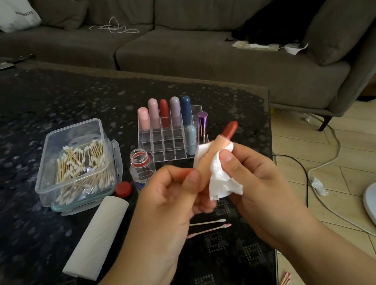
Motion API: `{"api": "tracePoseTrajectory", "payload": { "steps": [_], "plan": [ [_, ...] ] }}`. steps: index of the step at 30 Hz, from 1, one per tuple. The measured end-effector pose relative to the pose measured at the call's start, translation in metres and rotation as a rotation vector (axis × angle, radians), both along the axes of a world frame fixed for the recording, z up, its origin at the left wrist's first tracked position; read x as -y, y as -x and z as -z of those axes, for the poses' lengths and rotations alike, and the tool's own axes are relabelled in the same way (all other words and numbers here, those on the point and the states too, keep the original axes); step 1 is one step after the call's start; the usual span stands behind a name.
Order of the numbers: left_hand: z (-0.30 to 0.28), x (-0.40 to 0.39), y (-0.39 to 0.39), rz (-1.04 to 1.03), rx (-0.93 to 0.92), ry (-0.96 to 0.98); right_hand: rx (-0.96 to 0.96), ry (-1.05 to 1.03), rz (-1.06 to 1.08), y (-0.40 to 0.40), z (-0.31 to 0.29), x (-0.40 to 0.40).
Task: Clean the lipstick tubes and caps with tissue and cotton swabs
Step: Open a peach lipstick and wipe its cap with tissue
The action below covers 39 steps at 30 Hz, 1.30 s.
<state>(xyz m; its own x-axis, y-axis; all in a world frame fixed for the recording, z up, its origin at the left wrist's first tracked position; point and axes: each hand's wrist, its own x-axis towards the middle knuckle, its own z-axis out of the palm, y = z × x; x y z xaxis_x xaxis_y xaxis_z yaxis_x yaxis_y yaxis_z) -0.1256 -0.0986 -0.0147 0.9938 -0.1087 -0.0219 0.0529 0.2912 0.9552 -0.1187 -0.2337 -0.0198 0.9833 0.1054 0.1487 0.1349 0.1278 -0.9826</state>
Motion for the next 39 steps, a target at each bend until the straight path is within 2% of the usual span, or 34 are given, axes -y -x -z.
{"api": "tracePoseTrajectory", "payload": {
  "steps": [7,13,15,22,30,35,39],
  "plan": [
    [-0.003,-0.005,-0.001,-0.116,0.24,-0.176,0.029,0.039,-0.028,0.002,0.003,-0.004],
    [-0.001,-0.006,0.0,0.044,0.036,-0.075,0.008,0.023,-0.012,0.002,-0.001,0.003],
    [0.001,-0.006,-0.001,0.063,0.017,-0.042,0.002,0.034,-0.009,0.001,-0.001,0.003],
    [0.002,-0.008,-0.004,-0.047,0.256,-0.231,-0.058,-0.051,-0.026,0.001,0.001,-0.002],
    [0.017,-0.007,-0.006,-0.132,0.37,-0.585,-0.155,0.02,0.192,0.005,0.003,-0.006],
    [0.025,-0.001,-0.015,-0.007,0.311,-0.681,-0.104,0.264,0.292,0.003,0.003,0.001],
    [0.033,0.001,-0.024,0.0,0.211,-0.738,-0.127,0.469,0.319,-0.003,0.003,0.014]
  ]
}}
